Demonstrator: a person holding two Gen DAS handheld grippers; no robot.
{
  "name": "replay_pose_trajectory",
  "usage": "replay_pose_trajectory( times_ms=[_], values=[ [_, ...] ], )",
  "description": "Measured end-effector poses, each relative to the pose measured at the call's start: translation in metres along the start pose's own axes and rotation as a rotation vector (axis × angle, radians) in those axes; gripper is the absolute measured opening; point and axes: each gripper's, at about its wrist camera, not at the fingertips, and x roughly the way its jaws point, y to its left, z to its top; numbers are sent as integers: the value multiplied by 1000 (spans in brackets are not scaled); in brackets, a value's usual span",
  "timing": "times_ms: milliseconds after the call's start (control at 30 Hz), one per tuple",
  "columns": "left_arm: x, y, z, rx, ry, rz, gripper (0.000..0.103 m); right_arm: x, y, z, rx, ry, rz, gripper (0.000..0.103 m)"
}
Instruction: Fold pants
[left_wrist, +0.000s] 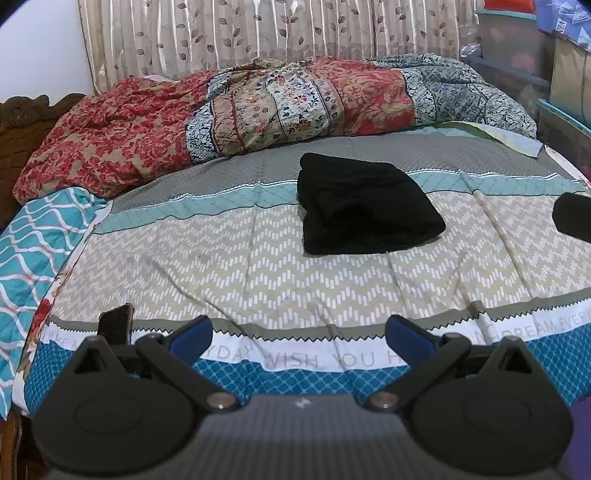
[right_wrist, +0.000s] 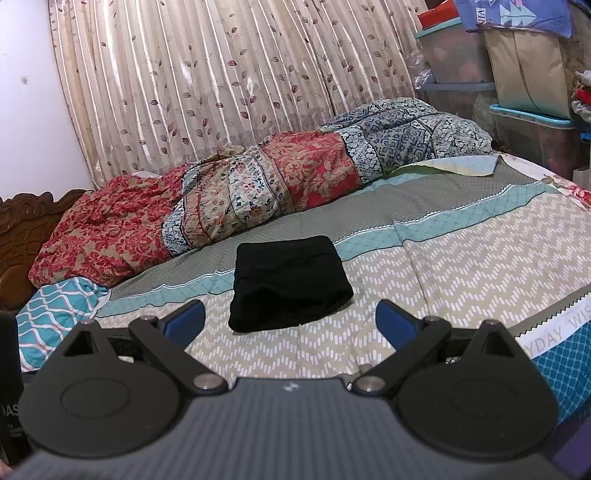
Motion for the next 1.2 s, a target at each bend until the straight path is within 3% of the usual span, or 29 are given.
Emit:
replay_pose_trajectory(
  times_ms=[533,1200],
  values=[
    [8,-3,-9,0,54,-12,103,2,5,-5,-14,16,-1,102],
    [11,-6,-14,28,48,31,103,5,6,-16,-9,-2,-35,103]
  ],
)
